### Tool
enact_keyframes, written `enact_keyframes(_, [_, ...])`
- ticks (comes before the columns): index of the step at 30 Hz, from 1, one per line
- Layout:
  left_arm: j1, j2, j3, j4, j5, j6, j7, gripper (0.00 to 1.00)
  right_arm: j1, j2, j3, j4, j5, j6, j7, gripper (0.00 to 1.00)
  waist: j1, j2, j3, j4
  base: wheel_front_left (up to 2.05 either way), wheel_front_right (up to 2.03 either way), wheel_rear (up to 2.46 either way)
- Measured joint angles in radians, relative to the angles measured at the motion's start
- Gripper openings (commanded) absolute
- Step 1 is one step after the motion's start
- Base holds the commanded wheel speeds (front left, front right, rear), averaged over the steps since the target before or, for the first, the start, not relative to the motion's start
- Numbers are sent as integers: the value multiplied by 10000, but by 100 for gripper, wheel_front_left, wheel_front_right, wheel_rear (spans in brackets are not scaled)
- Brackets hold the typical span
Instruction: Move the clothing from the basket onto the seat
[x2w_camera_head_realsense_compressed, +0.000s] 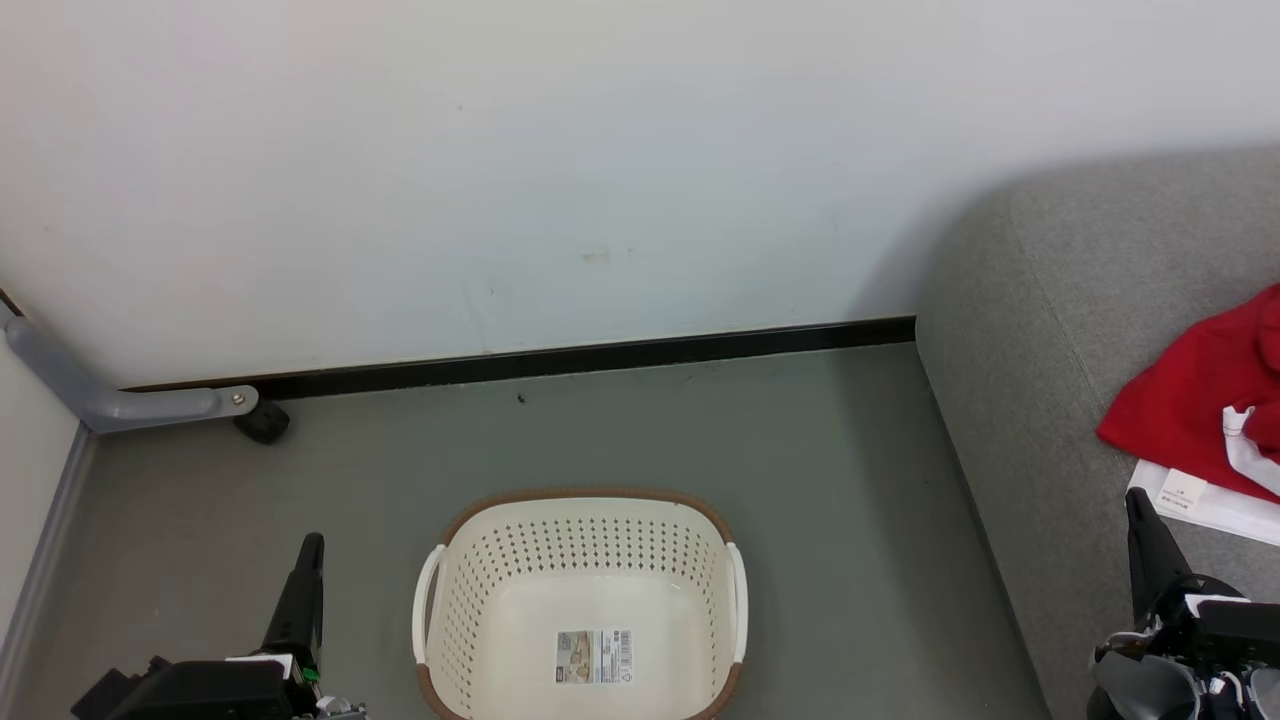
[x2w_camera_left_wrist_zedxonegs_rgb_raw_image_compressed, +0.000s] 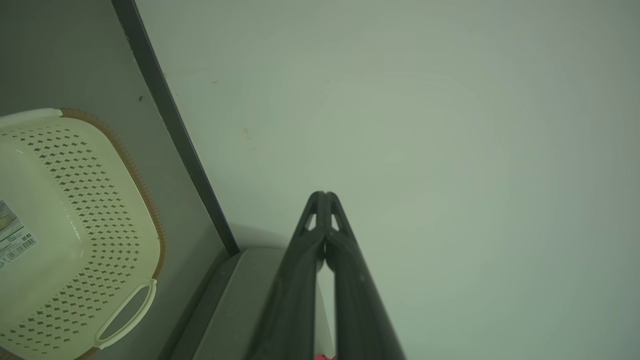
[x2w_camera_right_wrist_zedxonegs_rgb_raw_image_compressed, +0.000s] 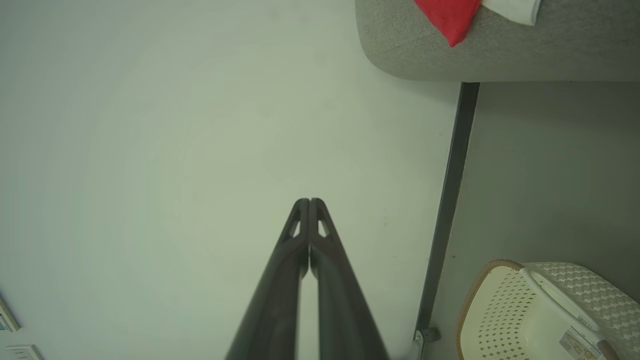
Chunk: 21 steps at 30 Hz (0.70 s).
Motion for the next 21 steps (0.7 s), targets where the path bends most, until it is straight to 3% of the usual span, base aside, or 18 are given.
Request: enact_keyframes(21, [0,0,-2,-2,0,0,0,0,1,0,0,-2,0,0,-2,0,2,0,0,0,0,0,0])
